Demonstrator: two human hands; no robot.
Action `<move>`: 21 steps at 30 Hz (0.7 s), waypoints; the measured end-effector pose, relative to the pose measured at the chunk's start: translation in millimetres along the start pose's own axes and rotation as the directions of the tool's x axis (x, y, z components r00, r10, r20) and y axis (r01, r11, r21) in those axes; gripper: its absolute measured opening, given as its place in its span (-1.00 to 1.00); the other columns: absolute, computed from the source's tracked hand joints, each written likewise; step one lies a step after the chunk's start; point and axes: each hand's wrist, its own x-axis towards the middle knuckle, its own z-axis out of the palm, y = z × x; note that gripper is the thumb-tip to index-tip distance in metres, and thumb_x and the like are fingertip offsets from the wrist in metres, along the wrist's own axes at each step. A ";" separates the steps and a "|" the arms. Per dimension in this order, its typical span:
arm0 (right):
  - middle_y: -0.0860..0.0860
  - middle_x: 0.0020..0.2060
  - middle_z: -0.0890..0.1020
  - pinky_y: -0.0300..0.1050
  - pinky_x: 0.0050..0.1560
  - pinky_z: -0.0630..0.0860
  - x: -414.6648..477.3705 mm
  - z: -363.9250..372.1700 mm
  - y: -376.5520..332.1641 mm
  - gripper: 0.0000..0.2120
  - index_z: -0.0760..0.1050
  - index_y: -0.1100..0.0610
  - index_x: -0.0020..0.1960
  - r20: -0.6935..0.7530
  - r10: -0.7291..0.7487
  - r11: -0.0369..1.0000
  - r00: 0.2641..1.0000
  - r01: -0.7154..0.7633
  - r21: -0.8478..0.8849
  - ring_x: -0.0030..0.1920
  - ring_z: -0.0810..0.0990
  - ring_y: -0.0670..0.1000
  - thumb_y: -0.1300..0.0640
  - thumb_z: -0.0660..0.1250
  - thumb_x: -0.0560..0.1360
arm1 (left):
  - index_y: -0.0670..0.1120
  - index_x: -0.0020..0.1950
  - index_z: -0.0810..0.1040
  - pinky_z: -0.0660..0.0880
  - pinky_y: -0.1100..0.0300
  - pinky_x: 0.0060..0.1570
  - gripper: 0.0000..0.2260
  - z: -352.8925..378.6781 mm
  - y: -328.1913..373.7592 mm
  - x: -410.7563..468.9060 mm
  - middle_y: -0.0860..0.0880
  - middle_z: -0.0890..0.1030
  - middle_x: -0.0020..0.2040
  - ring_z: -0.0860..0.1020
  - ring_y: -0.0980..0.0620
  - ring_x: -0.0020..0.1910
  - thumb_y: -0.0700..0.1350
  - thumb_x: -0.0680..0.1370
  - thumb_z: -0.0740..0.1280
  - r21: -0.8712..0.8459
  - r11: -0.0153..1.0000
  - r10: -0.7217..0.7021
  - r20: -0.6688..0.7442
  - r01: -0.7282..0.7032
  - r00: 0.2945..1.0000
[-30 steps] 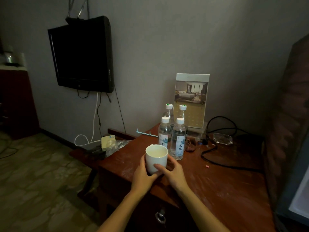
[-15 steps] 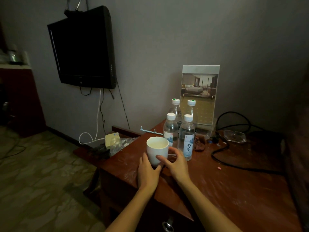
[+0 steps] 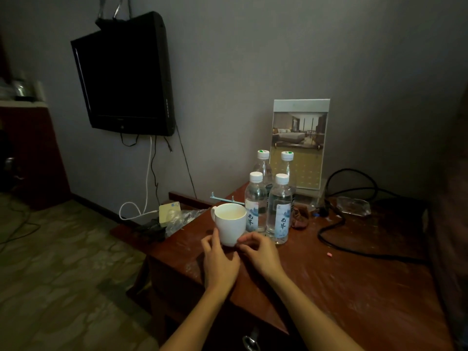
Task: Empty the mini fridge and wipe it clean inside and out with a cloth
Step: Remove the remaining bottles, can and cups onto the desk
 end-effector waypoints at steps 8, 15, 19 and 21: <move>-0.15 0.06 0.67 -0.13 0.26 0.48 -0.1 1.2 -0.1 -0.67 0.62 -0.03 0.18 0.158 -0.061 0.981 0.985 0.088 -0.171 0.14 0.59 -0.18 0.27 0.33 0.50 | -0.04 0.59 -0.06 0.39 -0.01 0.34 -0.18 1.1 -1.2 11.6 -0.15 0.38 0.45 0.43 -0.09 0.37 -0.17 0.46 0.36 -0.009 0.999 -0.039 0.144 0.040 0.989; -0.01 0.46 0.36 -0.09 0.40 0.30 -0.3 -0.5 -2.9 -0.45 0.22 -0.02 0.53 0.218 -0.062 0.919 0.974 0.141 -0.368 0.45 0.33 0.01 0.18 0.24 0.57 | 0.02 0.59 0.01 0.39 0.07 0.33 -0.27 -1.0 -0.2 18.1 -0.14 0.41 0.43 0.41 -0.06 0.39 -0.25 0.51 0.29 -0.009 1.000 -0.018 0.253 0.021 0.967; -0.01 0.46 0.37 -0.11 0.39 0.29 1.1 0.3 0.8 -0.47 0.24 -0.02 0.52 0.223 -0.067 0.917 0.973 0.148 -0.371 0.44 0.32 0.00 0.20 0.21 0.58 | 0.04 0.58 0.07 0.42 0.13 0.28 -0.30 -1.5 -0.8 18.0 -0.13 0.46 0.39 0.46 -0.05 0.32 -0.24 0.52 0.28 0.010 1.000 -0.001 0.254 -0.002 0.967; -0.02 0.43 0.40 -0.10 0.38 0.31 1.1 0.8 1.9 -0.48 0.28 0.00 0.50 0.206 -0.068 0.929 0.976 0.137 -0.345 0.42 0.36 0.00 0.21 0.23 0.57 | 0.04 0.58 0.07 0.42 0.14 0.27 -0.30 -2.3 -0.6 17.0 -0.12 0.46 0.39 0.47 -0.04 0.31 -0.25 0.51 0.29 0.007 1.000 0.003 0.260 -0.005 0.966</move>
